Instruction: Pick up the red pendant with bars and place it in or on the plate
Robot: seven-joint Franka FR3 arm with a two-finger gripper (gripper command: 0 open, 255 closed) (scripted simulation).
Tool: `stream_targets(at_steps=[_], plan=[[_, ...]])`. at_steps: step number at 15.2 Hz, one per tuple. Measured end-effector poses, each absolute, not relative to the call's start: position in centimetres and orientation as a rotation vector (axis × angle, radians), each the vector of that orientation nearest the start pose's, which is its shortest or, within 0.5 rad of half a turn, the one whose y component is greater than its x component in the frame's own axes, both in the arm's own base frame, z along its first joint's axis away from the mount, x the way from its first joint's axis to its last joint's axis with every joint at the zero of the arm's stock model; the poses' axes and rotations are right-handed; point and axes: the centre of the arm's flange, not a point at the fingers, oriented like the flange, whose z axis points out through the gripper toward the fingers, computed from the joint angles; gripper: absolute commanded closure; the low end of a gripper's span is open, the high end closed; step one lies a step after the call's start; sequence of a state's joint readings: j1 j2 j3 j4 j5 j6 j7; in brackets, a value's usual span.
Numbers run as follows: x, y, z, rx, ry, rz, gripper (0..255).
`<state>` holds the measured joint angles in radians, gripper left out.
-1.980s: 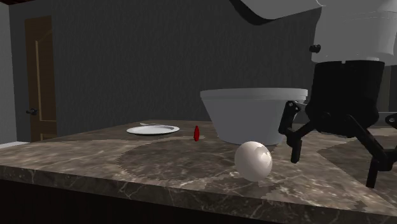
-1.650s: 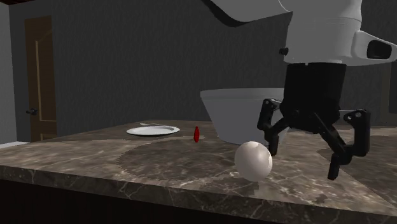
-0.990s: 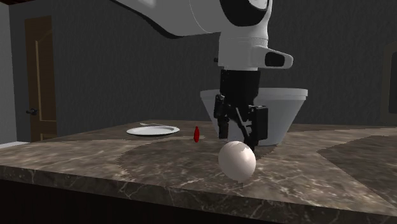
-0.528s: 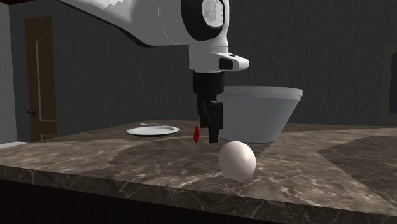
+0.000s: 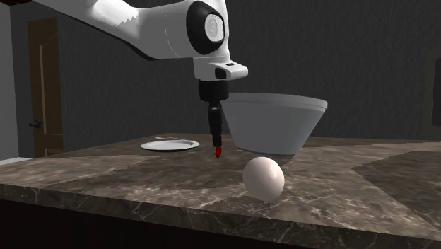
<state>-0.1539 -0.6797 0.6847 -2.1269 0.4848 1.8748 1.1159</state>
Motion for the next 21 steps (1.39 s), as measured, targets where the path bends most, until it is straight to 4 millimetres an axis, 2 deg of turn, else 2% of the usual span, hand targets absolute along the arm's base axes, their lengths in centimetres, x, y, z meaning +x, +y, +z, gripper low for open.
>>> stream_targets(at_steps=[7,13,14,21], plan=[[31.0,32.2,59.2,-2.676,1.002,-0.252,0],[31.1,32.2,58.8,-2.675,1.004,-0.252,0],[31.2,32.2,58.9,-2.676,1.005,-0.251,255],[31.4,31.9,58.6,-2.675,1.019,-0.244,255]])
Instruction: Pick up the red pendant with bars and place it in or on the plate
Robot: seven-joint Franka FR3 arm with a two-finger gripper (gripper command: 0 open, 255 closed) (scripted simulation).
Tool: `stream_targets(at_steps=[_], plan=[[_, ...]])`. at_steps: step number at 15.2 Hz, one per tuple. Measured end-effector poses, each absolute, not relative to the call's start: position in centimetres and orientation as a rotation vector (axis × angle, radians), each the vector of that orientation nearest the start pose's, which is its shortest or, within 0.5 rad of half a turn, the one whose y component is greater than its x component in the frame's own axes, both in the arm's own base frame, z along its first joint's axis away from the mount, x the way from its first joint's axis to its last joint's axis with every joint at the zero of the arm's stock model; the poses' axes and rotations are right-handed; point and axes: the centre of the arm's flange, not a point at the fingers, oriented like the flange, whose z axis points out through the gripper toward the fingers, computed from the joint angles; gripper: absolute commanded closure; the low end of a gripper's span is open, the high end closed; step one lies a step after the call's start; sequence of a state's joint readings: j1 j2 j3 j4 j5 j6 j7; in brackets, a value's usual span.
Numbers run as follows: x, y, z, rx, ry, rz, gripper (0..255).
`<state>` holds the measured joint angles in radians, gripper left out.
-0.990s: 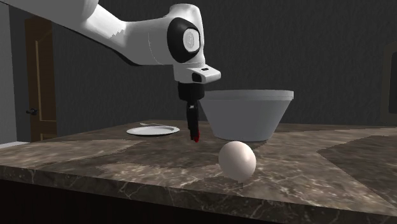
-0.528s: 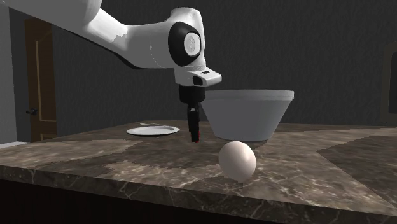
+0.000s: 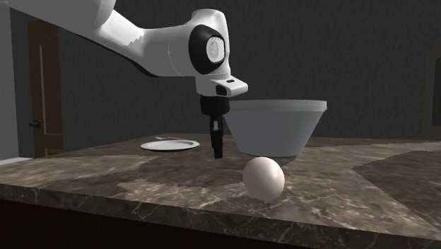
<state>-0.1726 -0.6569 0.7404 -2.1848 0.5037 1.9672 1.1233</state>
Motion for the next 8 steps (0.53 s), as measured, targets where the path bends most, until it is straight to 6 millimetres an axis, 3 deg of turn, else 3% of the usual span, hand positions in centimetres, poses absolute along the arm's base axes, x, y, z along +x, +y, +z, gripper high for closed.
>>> stream_targets(at_steps=[4,8], plan=[[31.4,31.9,58.8,-2.676,1.02,-0.244,255],[31.3,31.9,60.6,-2.677,1.019,-0.242,255]])
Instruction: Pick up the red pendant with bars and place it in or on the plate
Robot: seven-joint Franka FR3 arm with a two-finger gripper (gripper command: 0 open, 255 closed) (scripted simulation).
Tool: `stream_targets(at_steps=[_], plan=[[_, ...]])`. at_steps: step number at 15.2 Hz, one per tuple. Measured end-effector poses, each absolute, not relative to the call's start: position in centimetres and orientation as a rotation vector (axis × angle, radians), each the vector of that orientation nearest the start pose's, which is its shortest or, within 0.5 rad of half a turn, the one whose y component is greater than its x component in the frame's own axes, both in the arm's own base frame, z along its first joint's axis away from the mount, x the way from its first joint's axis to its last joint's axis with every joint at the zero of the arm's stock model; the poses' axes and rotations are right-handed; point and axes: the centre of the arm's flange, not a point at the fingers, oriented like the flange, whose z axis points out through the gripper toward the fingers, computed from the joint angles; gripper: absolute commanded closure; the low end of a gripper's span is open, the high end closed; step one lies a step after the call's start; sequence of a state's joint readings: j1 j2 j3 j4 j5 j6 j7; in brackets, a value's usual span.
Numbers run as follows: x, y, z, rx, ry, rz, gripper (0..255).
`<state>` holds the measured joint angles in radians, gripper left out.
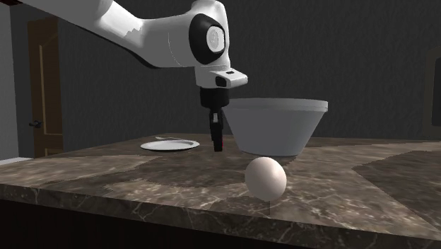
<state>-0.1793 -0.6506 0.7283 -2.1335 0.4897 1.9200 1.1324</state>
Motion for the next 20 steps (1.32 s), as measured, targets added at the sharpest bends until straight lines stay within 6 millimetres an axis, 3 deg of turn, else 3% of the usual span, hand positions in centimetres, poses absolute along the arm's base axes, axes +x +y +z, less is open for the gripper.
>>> stream_targets(at_steps=[12,20], plan=[[31.4,31.9,66.8,-2.677,1.019,-0.242,255],[30.4,40.6,67.4,-2.678,1.019,-0.247,255]])
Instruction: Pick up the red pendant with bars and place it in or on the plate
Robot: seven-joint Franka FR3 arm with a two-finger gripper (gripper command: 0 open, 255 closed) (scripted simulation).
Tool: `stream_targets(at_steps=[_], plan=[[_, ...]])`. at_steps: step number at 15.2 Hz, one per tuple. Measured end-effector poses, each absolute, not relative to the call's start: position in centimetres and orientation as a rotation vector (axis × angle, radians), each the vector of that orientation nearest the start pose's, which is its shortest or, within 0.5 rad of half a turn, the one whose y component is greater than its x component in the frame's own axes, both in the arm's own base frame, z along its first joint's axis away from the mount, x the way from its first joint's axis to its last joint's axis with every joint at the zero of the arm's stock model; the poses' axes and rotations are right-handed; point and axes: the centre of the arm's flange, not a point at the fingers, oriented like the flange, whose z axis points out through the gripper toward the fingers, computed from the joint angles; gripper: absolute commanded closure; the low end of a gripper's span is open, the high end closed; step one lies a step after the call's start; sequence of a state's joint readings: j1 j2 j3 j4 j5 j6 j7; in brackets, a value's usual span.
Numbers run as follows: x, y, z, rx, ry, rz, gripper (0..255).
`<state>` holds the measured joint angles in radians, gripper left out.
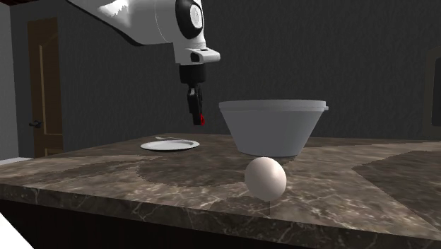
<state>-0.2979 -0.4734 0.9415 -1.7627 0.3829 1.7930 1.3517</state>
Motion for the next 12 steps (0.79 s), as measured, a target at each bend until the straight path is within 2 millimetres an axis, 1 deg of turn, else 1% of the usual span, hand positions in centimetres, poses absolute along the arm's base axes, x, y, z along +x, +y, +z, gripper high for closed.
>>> stream_targets(at_steps=[3,4,5,6,9,10,12], plan=[[30.1,44.7,66.9,-2.68,1.019,-0.247,255],[29.5,46.1,67.1,-2.682,1.02,-0.247,255],[29.3,47.4,67.0,-2.684,1.02,-0.249,255],[29.3,49.0,66.9,-2.683,1.019,-0.248,255],[28.9,52.7,67.4,-2.674,1.018,-0.254,255],[28.5,53.8,67.7,-2.673,1.019,-0.252,255],[28.5,54.7,66.7,-2.675,1.019,-0.247,255]])
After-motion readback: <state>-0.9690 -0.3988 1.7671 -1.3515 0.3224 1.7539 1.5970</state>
